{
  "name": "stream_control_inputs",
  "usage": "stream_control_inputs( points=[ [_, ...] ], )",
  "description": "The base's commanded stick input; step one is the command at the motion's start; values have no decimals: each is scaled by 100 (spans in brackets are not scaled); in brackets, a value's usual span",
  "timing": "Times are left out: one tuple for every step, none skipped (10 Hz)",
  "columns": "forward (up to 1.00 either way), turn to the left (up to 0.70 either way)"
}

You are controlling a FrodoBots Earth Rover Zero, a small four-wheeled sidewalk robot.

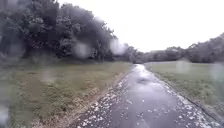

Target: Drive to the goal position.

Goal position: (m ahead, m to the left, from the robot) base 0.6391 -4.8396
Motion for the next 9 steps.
stream_control_inputs(
  points=[
    [0,0],
    [0,0],
    [0,0],
    [0,0],
    [0,-4],
    [0,-12],
    [0,-20],
    [0,-28],
    [0,-36]
  ],
)
